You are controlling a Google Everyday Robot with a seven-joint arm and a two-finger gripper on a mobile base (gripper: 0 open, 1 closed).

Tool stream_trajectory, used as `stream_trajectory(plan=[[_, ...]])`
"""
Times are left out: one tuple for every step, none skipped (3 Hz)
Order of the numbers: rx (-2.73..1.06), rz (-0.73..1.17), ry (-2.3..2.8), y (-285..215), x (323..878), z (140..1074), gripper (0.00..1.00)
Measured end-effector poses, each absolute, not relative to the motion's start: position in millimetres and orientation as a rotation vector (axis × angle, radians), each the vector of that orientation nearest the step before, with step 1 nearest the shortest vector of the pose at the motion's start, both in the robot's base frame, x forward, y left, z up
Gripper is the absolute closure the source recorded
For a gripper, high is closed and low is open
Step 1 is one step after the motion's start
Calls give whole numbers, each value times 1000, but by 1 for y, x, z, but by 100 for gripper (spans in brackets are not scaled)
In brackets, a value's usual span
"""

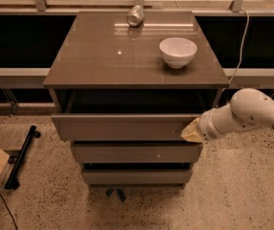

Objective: Close top drawer

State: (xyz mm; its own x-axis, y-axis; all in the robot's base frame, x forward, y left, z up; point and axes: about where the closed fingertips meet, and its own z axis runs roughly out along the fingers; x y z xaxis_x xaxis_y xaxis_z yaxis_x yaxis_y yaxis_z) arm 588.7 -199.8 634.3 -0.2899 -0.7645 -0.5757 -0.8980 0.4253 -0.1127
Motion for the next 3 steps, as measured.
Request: stream_trajectory(plan=[[-1402,317,2125,-198,588,633,34],[-1405,322,2124,-196,588,631,5],[-1407,324,2124,-195,588,630,0]])
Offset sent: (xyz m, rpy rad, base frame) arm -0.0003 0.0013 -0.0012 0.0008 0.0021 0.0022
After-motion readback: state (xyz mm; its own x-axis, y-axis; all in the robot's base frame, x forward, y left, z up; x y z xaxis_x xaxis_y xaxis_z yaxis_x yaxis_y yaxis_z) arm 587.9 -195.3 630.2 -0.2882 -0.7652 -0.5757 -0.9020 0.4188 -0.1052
